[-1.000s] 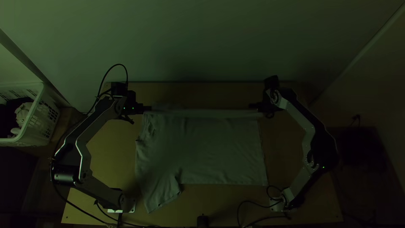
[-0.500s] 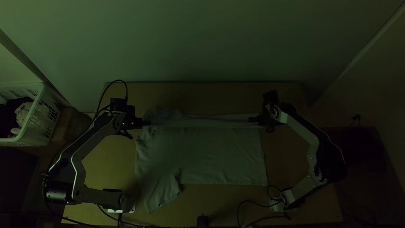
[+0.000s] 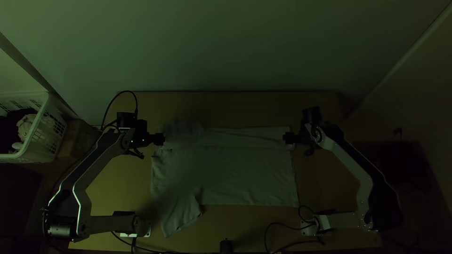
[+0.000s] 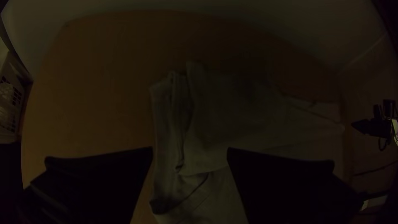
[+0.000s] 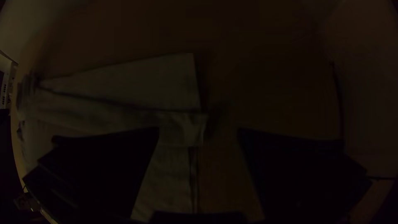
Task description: Fold the t-shirt
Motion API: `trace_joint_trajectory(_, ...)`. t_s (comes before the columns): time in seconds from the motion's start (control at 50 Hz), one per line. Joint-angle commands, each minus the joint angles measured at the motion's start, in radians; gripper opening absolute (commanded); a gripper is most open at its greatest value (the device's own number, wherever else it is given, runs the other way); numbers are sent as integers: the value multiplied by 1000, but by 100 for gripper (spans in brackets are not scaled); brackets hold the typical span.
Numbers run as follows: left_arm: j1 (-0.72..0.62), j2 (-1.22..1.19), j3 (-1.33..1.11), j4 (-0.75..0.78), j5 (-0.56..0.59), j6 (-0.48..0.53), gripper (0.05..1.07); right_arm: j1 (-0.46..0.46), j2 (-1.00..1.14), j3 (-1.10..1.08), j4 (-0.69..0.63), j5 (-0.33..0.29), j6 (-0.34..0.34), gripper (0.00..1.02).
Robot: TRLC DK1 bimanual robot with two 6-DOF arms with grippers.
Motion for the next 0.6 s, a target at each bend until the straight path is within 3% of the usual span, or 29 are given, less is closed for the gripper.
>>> trace_joint_trajectory(0.0, 13, -83, -27, -29, 26, 24, 102, 24, -106, -47, -13, 7, 25, 99)
trace_joint_trajectory(0.14, 4, -173, -38, -101, 26, 62, 102, 34, -259, -100, -21, 6, 79, 99)
trace_joint_trajectory(0.26, -18, -248, -55, -188, 26, 76, 102, 63, -386, -146, -19, 4, 82, 99)
trace_joint_trajectory(0.58, -88, -468, -105, -429, 25, 96, 102, 129, -537, -224, -110, 3, 150, 99)
